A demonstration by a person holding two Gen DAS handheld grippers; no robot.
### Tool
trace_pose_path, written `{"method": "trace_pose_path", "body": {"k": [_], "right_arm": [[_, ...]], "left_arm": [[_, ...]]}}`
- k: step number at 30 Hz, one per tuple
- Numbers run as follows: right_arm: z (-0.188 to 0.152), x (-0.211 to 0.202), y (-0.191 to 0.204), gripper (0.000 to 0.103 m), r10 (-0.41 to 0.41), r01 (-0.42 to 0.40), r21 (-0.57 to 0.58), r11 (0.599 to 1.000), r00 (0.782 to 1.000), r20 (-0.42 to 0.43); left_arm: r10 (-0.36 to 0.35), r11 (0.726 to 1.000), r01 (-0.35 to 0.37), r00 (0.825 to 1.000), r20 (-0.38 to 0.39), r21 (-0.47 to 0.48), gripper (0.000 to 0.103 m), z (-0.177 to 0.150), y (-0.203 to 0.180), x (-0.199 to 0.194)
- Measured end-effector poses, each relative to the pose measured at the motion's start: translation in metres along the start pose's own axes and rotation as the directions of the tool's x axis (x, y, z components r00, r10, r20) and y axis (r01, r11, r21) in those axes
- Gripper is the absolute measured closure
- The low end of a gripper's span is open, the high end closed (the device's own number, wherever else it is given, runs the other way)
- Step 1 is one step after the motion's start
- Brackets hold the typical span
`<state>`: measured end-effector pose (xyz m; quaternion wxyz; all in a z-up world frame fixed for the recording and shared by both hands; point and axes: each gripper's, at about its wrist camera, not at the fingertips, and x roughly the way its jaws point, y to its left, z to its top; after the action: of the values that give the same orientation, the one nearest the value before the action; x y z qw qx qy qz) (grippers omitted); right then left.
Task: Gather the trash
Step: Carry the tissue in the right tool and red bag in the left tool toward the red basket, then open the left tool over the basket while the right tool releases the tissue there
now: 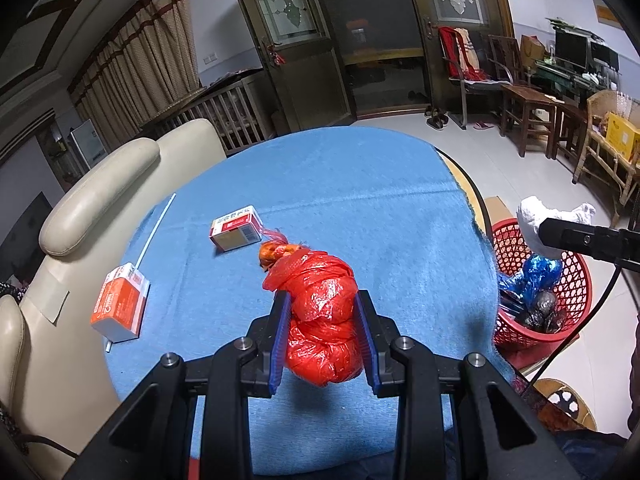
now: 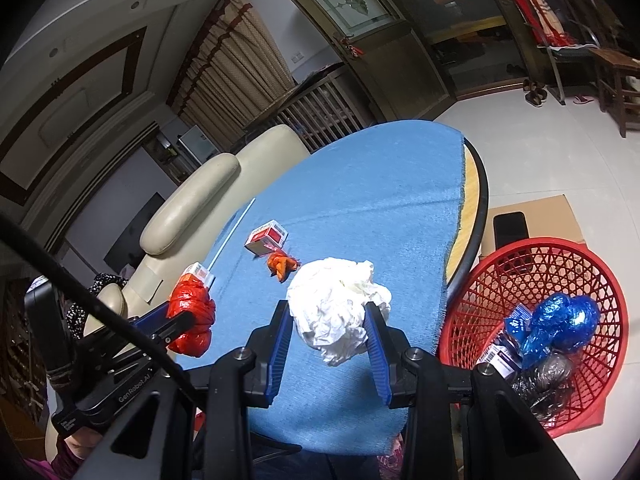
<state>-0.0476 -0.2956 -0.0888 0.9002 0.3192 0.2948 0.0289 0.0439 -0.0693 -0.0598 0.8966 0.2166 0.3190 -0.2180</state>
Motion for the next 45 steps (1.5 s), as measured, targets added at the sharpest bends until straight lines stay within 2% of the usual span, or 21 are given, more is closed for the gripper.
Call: {"method": "trace_pose_path", "body": {"k": [20,29,35,45], "right_arm": [[-0.004,-0.015,-0.026,0.064,-0.032,0.030,0.054,0.998,0.999,0.036],[-0.005,-0.027,-0.048,0.064,-0.064,0.058,0.106,0.993,0.996,0.054],[-0.001,-0.043,-0.064,0.064,-0.086,0.073,0.141,0.987,0.993,0.086],[0.006,-0.071,-0.089,0.064,-0.130,0.100,0.203,0.974,0.982,0.139]], "left_arm": [[-0.050,0.997,0.050,0.999,-0.010,0.055,0.069,0.011,-0.028,0.010],[-0.123,0.986,0.122,0.992,0.006,0.112,0.069,0.027,-0.055,0.008],[-0.209,0.970,0.209,0.978,-0.015,0.127,0.069,0.038,-0.075,0.011],[-0.346,0.927,0.351,0.936,-0.058,0.133,0.069,0.050,-0.103,0.015]]}}
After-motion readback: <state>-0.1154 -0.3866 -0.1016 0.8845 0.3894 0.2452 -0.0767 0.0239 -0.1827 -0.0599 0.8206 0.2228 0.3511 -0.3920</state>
